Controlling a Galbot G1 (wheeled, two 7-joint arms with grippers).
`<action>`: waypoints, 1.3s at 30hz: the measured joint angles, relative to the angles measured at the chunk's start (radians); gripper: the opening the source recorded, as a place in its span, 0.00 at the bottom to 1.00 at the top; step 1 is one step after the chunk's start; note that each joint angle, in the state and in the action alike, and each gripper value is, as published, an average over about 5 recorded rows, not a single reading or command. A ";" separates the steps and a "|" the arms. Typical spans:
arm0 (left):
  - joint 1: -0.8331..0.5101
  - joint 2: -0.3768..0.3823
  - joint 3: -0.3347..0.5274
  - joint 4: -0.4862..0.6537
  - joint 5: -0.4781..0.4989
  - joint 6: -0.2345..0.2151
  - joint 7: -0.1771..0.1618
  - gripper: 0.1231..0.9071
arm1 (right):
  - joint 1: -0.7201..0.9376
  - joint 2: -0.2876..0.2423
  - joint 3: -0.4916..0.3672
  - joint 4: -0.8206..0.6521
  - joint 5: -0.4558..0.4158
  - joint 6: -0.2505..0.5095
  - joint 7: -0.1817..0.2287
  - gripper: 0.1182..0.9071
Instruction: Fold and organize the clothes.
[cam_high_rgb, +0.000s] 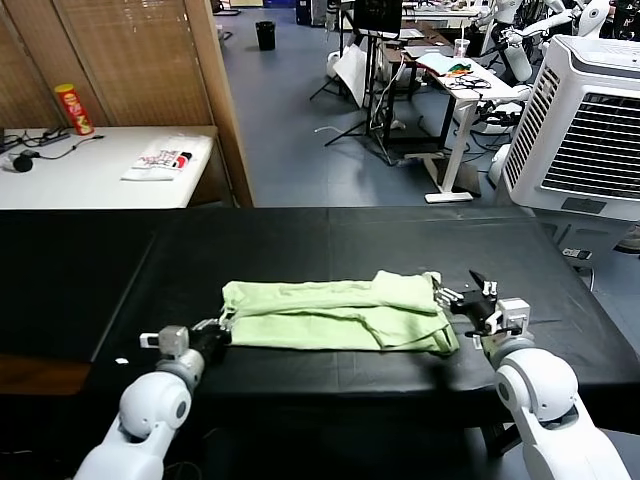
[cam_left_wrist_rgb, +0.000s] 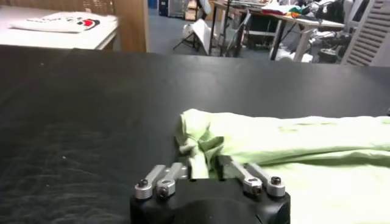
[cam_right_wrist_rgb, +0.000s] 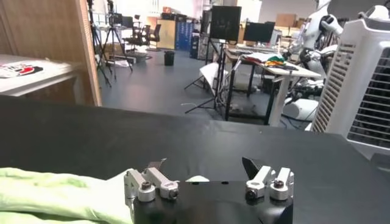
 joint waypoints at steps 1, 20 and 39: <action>-0.002 0.003 -0.003 0.003 0.008 -0.002 0.002 0.03 | -0.001 0.000 0.001 0.001 0.000 0.000 0.000 0.86; 0.079 0.334 -0.181 0.042 0.212 -0.135 0.023 0.04 | -0.033 0.029 0.018 0.017 -0.014 0.002 0.004 0.86; -0.058 0.082 0.102 -0.220 -0.264 0.033 -0.112 0.04 | -0.118 0.057 0.079 0.039 -0.073 0.012 0.008 0.86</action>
